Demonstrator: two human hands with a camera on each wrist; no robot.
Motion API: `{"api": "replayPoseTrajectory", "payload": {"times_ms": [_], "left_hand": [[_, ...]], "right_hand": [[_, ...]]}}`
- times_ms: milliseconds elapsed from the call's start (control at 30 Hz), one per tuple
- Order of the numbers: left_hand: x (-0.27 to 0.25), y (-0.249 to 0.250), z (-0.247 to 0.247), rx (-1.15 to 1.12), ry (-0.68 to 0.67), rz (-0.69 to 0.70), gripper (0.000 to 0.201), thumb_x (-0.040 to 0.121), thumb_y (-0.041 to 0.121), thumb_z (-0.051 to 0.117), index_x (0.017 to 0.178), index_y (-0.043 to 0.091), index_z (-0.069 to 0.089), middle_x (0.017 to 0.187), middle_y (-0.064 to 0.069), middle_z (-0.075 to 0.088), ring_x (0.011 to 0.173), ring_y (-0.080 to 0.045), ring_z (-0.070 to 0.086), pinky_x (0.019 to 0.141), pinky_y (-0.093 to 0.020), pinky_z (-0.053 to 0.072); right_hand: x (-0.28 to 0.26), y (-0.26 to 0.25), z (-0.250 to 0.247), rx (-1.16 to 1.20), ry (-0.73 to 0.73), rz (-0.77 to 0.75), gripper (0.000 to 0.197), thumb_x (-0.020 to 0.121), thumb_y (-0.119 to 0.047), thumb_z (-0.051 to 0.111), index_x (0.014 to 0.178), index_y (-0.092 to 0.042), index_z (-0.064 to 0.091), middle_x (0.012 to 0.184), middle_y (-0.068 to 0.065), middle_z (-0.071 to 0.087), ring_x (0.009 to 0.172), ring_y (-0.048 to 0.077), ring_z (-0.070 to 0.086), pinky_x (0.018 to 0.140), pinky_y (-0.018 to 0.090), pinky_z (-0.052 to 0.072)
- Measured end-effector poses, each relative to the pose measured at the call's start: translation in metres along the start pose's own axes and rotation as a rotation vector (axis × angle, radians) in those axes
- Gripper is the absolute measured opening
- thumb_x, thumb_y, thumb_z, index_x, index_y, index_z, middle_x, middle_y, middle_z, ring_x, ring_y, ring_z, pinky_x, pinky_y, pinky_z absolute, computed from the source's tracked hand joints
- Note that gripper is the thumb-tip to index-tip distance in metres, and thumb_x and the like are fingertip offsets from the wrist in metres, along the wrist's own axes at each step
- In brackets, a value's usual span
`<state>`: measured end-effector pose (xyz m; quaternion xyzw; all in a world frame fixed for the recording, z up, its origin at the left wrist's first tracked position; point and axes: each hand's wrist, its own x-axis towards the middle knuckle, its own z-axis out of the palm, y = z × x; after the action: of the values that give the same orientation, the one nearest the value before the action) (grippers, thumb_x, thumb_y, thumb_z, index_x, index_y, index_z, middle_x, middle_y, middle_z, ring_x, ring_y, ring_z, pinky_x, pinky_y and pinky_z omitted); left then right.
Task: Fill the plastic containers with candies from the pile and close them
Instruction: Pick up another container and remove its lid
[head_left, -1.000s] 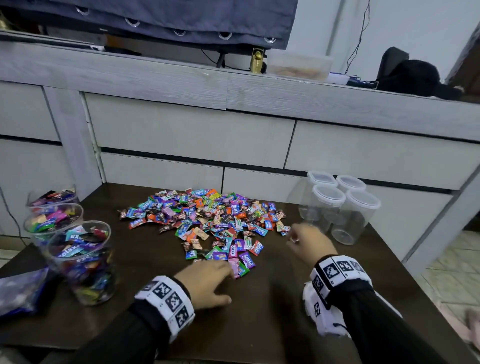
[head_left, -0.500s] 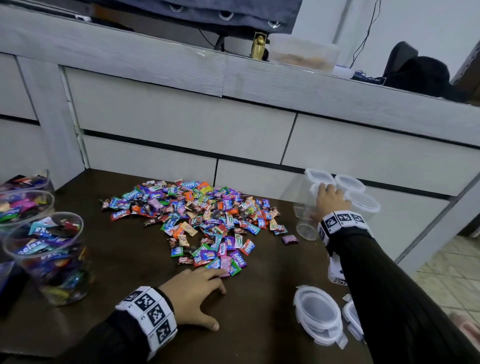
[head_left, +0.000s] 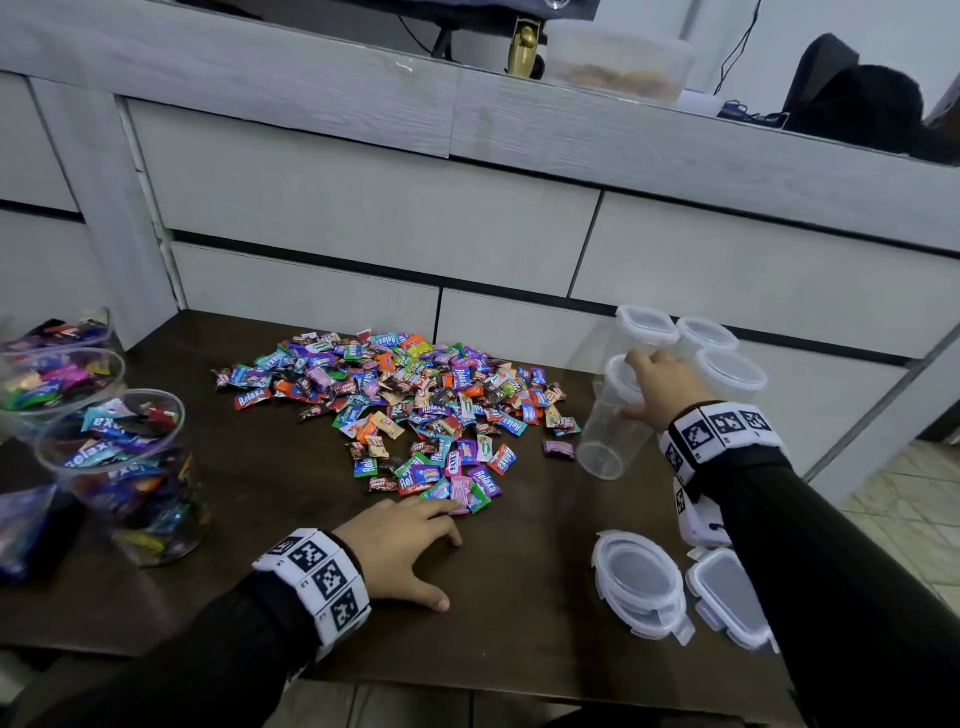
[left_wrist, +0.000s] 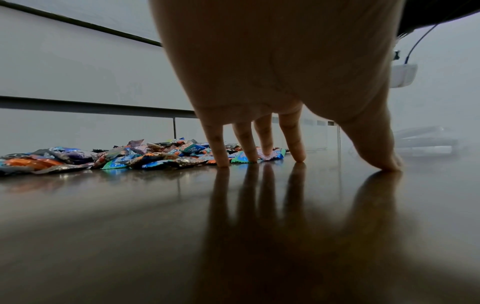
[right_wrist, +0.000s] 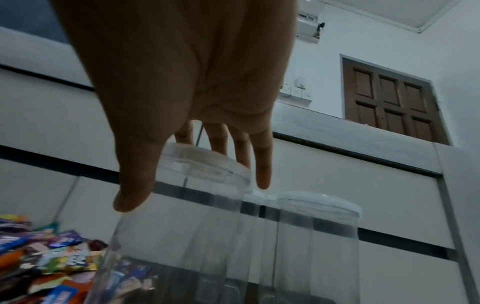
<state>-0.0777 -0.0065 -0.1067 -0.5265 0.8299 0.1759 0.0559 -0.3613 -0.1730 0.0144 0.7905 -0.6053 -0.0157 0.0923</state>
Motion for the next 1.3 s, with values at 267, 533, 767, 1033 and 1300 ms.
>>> {"api": "replayPoseTrajectory", "payload": {"times_ms": [267, 533, 767, 1033, 1300], "left_hand": [[-0.002, 0.005, -0.003, -0.027, 0.086, -0.048, 0.088, 0.075, 0.070, 0.066, 0.146, 0.033, 0.029, 0.161, 0.010, 0.018, 0.145, -0.011, 0.025, 0.113, -0.036, 0.028], [-0.009, 0.015, -0.030, -0.631, 0.438, 0.019, 0.111, 0.050, 0.063, 0.087, 0.139, 0.046, 0.023, 0.142, 0.023, 0.041, 0.127, 0.013, 0.038, 0.106, -0.015, 0.032], [-0.030, 0.002, -0.036, -0.836, 0.535, 0.077, 0.113, 0.046, 0.022, 0.099, 0.135, 0.040, 0.031, 0.131, 0.017, 0.052, 0.119, 0.014, 0.047, 0.094, -0.003, 0.036], [-0.041, -0.003, -0.026, -0.931, 0.546, 0.064, 0.100, 0.050, 0.020, 0.098, 0.130, 0.039, 0.041, 0.127, 0.017, 0.058, 0.120, 0.007, 0.052, 0.097, -0.008, 0.040], [-0.036, -0.001, -0.030, -0.942, 0.498, 0.048, 0.099, 0.051, 0.018, 0.098, 0.131, 0.033, 0.041, 0.127, 0.016, 0.058, 0.120, 0.007, 0.052, 0.097, -0.008, 0.039]], "right_hand": [[-0.070, -0.044, -0.024, 0.127, 0.021, -0.240, 0.076, 0.065, -0.056, 0.074, 0.125, -0.022, 0.043, 0.114, 0.010, 0.048, 0.105, 0.031, 0.048, 0.088, 0.038, 0.042], [-0.109, -0.114, -0.037, 0.215, 0.055, -0.568, 0.073, 0.061, -0.054, 0.077, 0.119, -0.021, 0.048, 0.111, 0.005, 0.044, 0.103, 0.023, 0.040, 0.084, 0.038, 0.043], [-0.110, -0.145, -0.033, 0.295, 0.081, -0.685, 0.080, 0.062, -0.053, 0.080, 0.127, -0.021, 0.047, 0.115, 0.003, 0.043, 0.106, 0.019, 0.036, 0.091, 0.034, 0.039], [-0.099, -0.134, -0.030, 0.890, -0.015, -0.516, 0.031, 0.090, -0.044, 0.058, 0.106, -0.018, 0.058, 0.105, 0.000, 0.059, 0.097, 0.016, 0.054, 0.083, 0.025, 0.044], [-0.092, -0.142, -0.012, 0.889, -0.199, -0.177, 0.056, 0.102, -0.044, 0.029, 0.062, -0.010, 0.048, 0.058, 0.009, 0.053, 0.041, 0.007, 0.050, 0.058, 0.034, 0.041]]}}
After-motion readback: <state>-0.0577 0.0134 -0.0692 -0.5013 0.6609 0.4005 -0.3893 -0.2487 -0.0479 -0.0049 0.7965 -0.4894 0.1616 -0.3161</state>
